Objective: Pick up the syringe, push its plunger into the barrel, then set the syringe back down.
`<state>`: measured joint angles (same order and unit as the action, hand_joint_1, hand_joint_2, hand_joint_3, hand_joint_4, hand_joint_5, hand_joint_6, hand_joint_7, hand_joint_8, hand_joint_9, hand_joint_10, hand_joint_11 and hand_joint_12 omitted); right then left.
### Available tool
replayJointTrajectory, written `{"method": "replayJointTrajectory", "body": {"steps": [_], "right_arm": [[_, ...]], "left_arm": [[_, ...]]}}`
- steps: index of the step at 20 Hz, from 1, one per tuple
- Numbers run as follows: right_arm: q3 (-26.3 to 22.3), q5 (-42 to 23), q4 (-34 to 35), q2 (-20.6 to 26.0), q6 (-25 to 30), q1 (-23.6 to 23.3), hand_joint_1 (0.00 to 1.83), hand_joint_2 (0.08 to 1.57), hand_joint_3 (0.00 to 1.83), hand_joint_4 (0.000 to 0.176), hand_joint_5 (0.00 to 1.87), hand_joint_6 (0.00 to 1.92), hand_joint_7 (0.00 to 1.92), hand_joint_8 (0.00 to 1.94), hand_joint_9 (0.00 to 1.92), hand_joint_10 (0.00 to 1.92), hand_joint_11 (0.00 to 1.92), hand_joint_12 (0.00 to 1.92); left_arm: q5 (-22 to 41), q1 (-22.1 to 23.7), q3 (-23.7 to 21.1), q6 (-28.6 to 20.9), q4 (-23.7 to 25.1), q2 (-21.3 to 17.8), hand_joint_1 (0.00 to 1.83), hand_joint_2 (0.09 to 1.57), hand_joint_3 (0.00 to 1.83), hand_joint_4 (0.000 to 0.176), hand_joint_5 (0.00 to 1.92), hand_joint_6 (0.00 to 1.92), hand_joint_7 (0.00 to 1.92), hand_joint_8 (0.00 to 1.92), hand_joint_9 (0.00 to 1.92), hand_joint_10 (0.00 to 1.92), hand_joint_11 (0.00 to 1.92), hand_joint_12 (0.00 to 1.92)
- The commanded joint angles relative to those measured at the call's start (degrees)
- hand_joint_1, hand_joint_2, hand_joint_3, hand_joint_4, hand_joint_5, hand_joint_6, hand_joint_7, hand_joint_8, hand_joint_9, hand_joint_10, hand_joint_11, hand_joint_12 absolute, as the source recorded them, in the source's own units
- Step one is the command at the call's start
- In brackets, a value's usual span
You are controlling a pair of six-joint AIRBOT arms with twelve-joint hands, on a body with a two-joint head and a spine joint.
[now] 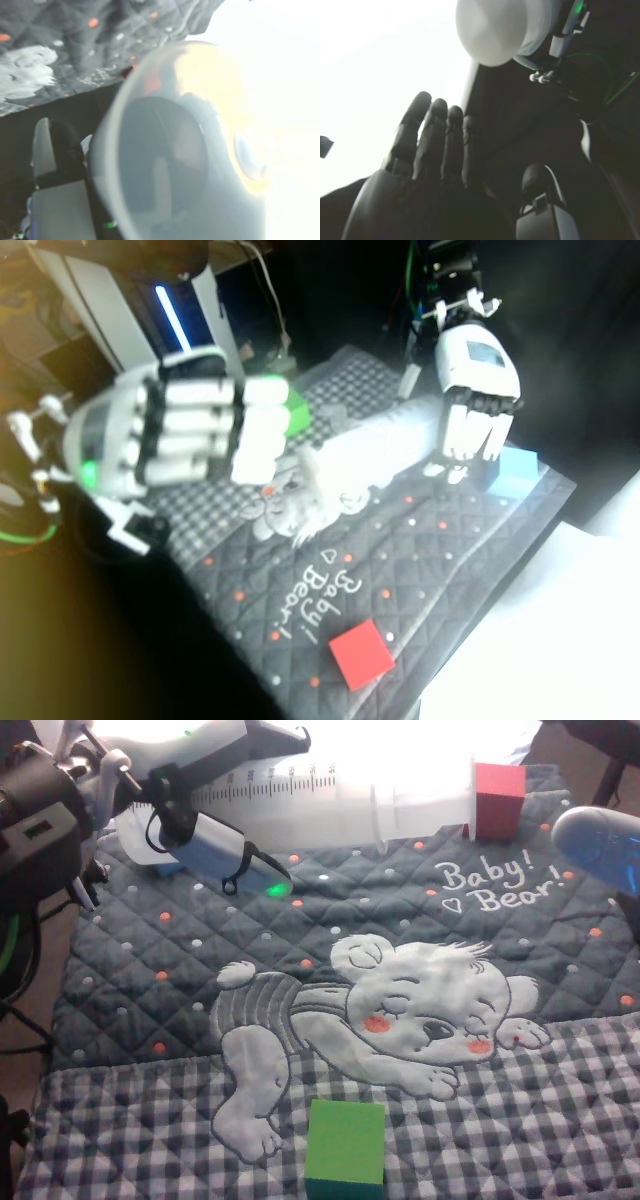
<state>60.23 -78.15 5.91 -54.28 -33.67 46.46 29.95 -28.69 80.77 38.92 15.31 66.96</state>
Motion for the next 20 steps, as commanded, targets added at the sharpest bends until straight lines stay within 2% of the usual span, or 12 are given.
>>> {"method": "replayJointTrajectory", "body": {"steps": [1,5,6,7,8,12,13,15,20], "right_arm": [[0.1,-8.0,0.1,-0.3,0.4,-0.3,0.00,1.20,0.01,0.000,0.29,0.00,0.30,0.00,0.30,0.00,0.00,0.87],[0.1,-8.0,0.5,-1.3,0.4,0.5,0.00,1.20,0.01,0.000,0.29,0.00,0.30,0.00,0.30,0.00,0.00,0.87],[0.1,-8.0,0.7,-1.6,0.4,0.8,0.06,0.91,0.00,0.000,0.06,0.00,0.06,0.00,0.06,0.00,0.00,0.18],[0.1,-8.0,0.8,-1.7,0.4,1.0,0.09,0.83,0.00,0.000,0.01,0.00,0.01,0.00,0.01,0.00,0.00,0.03],[0.2,-7.9,0.9,-1.9,0.5,1.2,0.02,0.83,0.00,0.000,0.00,0.00,0.00,0.00,0.00,0.00,0.00,0.01],[0.6,-7.9,1.1,-2.6,1.1,1.3,0.02,0.89,0.01,0.000,0.00,0.00,0.00,0.00,0.00,0.00,0.00,0.00],[0.6,-7.9,1.2,-2.6,1.1,1.3,0.07,0.86,0.00,0.000,0.00,0.00,0.00,0.00,0.00,0.00,0.00,0.00],[0.8,-7.9,1.3,-2.7,1.2,1.4,0.00,0.85,0.00,0.000,0.00,0.00,0.00,0.00,0.00,0.00,0.00,0.00],[0.8,-7.9,1.3,-2.7,1.4,1.4,0.00,0.86,0.00,0.000,0.00,0.00,0.00,0.00,0.00,0.00,0.00,0.00]], "left_arm": [[8.5,0.9,-0.2,-0.6,-1.9,-0.6,1.54,1.12,0.00,0.156,1.18,1.92,1.39,1.92,1.47,1.92,1.45,1.92],[9.7,1.0,-0.7,-0.6,-2.3,-0.9,1.56,1.12,0.00,0.144,1.18,1.92,1.37,1.92,1.48,1.92,1.51,1.92],[10.1,1.1,-0.8,-0.6,-2.3,-1.0,1.57,1.11,0.00,0.143,1.17,1.92,1.37,1.92,1.48,1.92,1.51,1.92],[10.3,1.2,-0.8,-0.6,-2.3,-1.0,1.58,1.11,0.00,0.141,1.18,1.92,1.37,1.92,1.48,1.92,1.52,1.92],[10.4,1.3,-1.0,-10.6,-2.3,-1.0,1.57,1.11,0.00,0.139,1.17,1.92,1.38,1.92,1.50,1.92,1.53,1.92],[11.1,1.4,-1.5,-10.6,-2.2,-1.2,1.59,1.10,0.00,0.131,1.18,1.92,1.40,1.92,1.51,1.92,1.55,1.92],[11.2,1.5,-1.6,-10.6,-2.0,-1.2,1.59,1.10,0.00,0.131,1.18,1.92,1.40,1.92,1.51,1.92,1.55,1.92],[11.2,1.7,-1.8,-10.6,-1.6,-1.2,1.60,1.10,0.00,0.129,1.18,1.92,1.40,1.92,1.52,1.92,1.56,1.92],[11.2,2.2,-2.1,-10.6,-0.8,-1.2,1.56,1.10,0.00,0.123,1.19,1.92,1.41,1.92,1.52,1.92,1.56,1.92]]}}
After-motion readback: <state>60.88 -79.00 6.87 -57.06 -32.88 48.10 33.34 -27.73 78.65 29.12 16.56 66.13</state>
